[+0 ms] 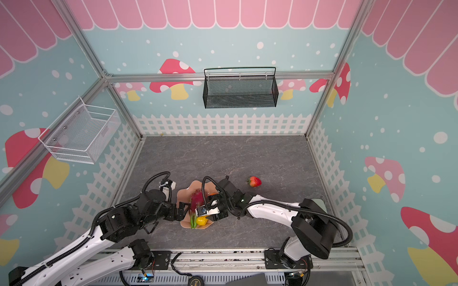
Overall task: Place and organize the fake fruits in the fruit bowl
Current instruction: 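Lower the bitter melon into the bowl with the right gripper and release, then grasp the yellow cucumber-like fruit with the left gripper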
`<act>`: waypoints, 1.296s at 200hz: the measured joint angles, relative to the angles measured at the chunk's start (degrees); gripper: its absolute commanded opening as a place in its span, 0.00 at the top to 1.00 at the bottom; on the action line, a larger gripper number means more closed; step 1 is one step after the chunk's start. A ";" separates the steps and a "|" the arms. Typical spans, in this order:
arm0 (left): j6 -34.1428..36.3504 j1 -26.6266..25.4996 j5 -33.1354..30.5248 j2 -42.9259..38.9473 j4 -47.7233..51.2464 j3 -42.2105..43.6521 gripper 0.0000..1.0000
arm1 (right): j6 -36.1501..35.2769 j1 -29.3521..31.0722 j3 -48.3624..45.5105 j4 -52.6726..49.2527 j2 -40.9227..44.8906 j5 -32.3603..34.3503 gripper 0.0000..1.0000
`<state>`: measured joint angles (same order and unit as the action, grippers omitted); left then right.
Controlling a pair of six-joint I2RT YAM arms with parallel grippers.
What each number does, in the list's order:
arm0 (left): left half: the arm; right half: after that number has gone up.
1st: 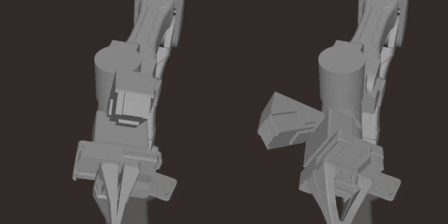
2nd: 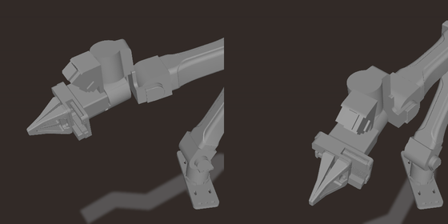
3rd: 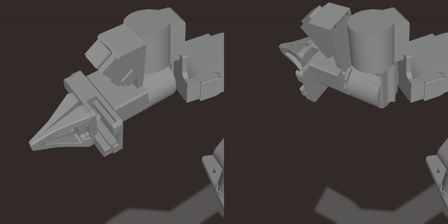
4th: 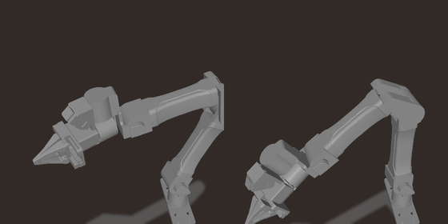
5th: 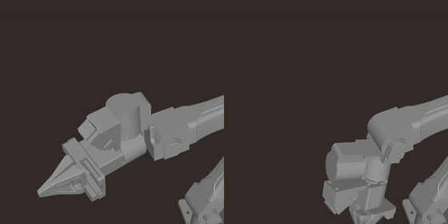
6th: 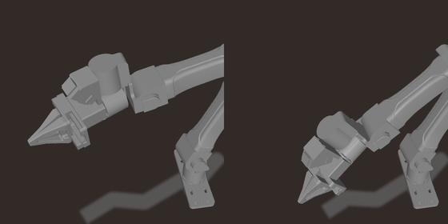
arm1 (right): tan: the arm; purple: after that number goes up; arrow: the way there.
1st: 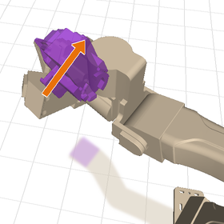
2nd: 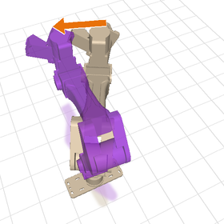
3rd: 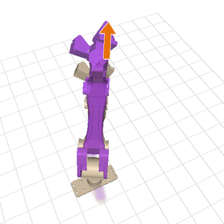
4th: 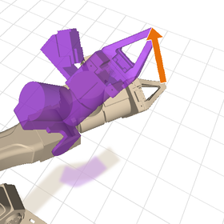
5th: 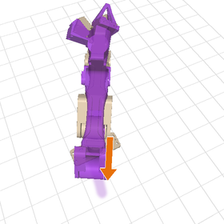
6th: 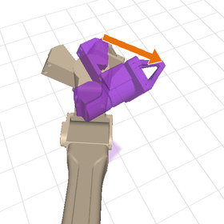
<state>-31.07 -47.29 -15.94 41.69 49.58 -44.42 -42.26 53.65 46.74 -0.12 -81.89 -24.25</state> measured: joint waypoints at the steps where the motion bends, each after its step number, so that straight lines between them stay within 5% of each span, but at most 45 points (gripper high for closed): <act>1: -0.13 0.00 -0.35 0.00 0.07 0.00 0.00 | 0.31 0.00 -0.07 0.04 0.22 0.07 0.07; 32: -3.52 2.01 -13.25 1.88 2.14 0.48 0.02 | 5.49 0.09 -0.76 3.87 7.98 0.13 0.06; 62: -6.34 11.89 -17.99 9.46 2.62 0.94 0.05 | 14.97 2.67 3.28 4.63 5.18 -1.01 0.07; 117: -7.91 30.08 -10.86 15.80 -5.29 11.13 0.18 | 26.71 12.17 5.42 8.55 -4.24 0.04 0.06; 212: -7.69 35.98 -0.39 28.33 -9.20 10.29 0.40 | 32.46 13.49 -3.93 21.27 -0.70 3.52 0.06; 259: -6.21 36.22 1.62 26.01 -10.23 10.27 0.57 | 32.81 11.28 -4.85 21.16 2.03 4.87 0.05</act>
<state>-37.28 -11.07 -14.33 67.70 39.35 -34.15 -9.45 64.93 41.89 21.04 -79.85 -19.38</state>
